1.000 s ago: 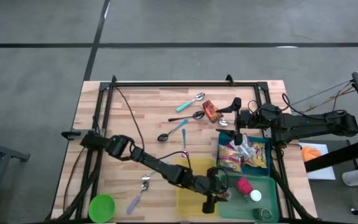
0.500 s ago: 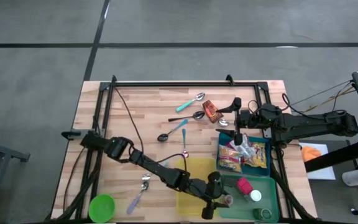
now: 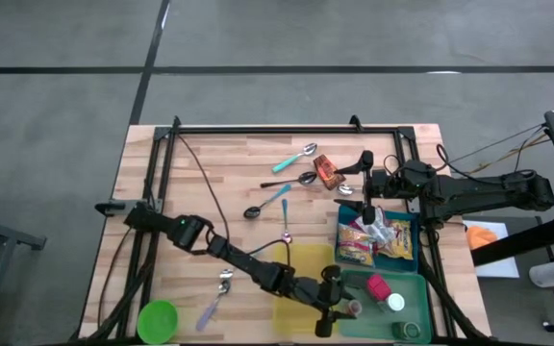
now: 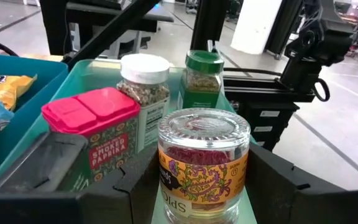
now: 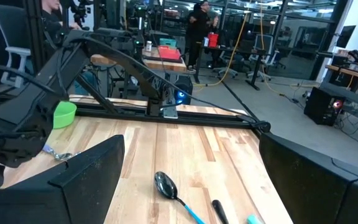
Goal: Pick & Place Food Item
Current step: Put the brown seasoning bottle into the green bin
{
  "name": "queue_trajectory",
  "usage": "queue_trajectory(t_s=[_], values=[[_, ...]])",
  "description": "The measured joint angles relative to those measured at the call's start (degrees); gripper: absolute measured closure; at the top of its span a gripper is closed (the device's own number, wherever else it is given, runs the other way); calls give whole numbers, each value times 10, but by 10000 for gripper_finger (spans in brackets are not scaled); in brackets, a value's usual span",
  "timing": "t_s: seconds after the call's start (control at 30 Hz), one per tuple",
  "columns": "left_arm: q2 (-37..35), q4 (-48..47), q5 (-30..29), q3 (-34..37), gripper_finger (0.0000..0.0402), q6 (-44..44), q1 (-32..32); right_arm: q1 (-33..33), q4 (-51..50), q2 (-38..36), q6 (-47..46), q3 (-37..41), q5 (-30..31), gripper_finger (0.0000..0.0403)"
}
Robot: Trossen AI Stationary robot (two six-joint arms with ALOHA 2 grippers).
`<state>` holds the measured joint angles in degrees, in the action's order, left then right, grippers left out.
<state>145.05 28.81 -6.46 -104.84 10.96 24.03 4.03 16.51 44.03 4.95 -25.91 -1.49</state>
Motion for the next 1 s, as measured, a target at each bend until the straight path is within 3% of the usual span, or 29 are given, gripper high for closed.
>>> queue_trajectory(t_s=[0.87,1.0], values=[[0,-51,0,-1,201,-3,-5,0,0,0,0,0,0,33],[0,-51,0,-1,184,-4,-5,0,0,0,0,0,0,33]])
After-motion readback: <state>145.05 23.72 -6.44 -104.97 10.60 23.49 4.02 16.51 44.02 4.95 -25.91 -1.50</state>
